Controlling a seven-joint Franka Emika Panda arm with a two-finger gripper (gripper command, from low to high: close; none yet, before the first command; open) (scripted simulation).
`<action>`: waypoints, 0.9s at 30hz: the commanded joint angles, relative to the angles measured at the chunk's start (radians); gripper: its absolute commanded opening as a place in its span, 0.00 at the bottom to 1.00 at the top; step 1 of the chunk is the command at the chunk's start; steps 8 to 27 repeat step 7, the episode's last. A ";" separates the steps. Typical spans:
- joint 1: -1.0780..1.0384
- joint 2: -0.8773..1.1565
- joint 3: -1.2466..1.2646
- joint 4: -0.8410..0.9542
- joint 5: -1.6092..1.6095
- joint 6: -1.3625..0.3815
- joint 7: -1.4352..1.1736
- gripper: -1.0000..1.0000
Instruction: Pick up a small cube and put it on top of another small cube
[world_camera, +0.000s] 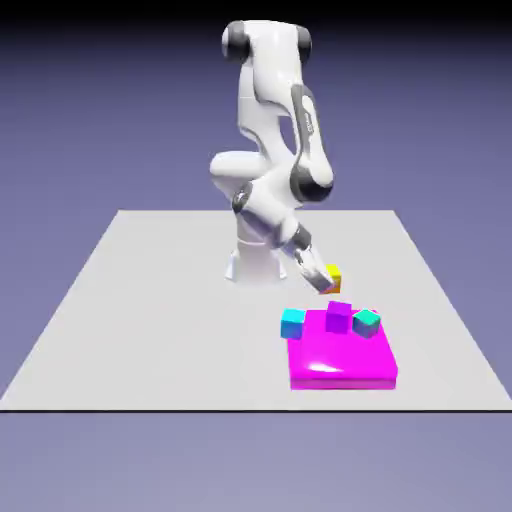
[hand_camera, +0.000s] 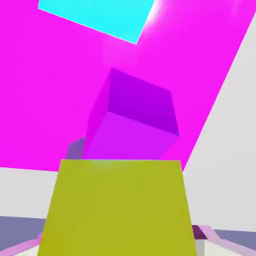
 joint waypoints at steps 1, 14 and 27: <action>0.011 0.036 0.013 0.004 0.029 0.031 -0.022 0.00; 0.028 0.089 0.031 0.011 0.073 0.078 -0.056 1.00; 0.028 0.089 0.031 0.011 0.073 0.078 -0.056 1.00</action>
